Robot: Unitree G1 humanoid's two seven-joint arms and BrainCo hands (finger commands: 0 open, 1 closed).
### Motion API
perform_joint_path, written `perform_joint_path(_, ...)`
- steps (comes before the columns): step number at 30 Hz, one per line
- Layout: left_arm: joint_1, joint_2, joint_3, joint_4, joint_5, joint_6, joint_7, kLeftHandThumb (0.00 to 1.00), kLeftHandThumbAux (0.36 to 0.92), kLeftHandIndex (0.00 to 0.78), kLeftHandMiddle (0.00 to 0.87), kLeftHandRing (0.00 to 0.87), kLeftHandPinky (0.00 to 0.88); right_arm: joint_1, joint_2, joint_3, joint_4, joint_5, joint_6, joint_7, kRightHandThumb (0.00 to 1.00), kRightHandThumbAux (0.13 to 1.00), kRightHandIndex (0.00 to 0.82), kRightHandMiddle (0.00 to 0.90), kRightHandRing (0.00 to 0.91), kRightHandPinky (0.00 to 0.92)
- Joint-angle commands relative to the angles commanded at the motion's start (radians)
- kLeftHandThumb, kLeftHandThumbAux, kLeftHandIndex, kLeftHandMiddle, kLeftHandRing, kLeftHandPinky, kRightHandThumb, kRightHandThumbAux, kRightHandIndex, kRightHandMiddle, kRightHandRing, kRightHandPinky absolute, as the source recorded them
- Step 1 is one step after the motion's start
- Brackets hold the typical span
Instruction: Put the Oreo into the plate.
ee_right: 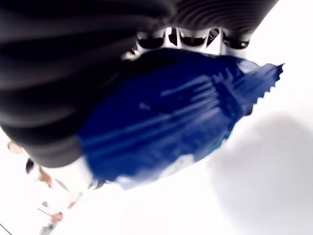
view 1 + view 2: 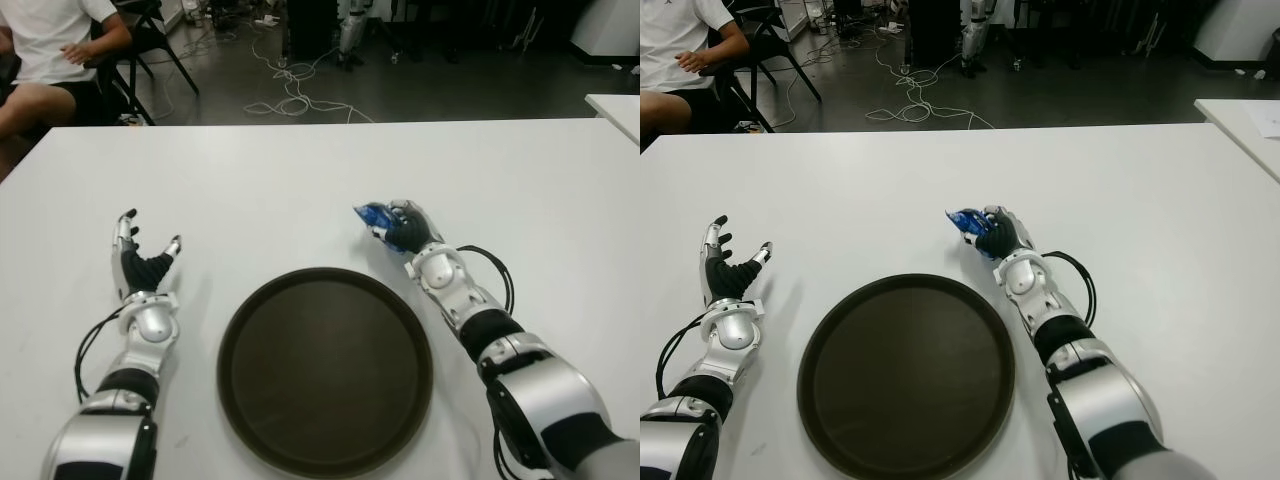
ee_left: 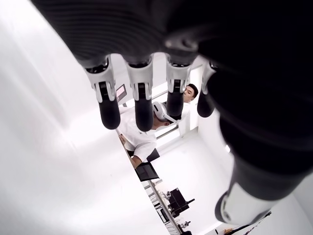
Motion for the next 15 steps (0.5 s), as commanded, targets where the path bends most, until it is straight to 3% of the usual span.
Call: perform_joint_path(15, 0.003, -0.002, 0.005, 0.000, -0.009, -0.010, -0.013, 0.293, 0.771, 0.115, 0.099, 0.121, 0.184, 0.098, -0.002, -0.026, -0.216, 0.045, -0.056, 0.073, 0.696, 0.724, 0.439, 0.826, 0.830, 0.825)
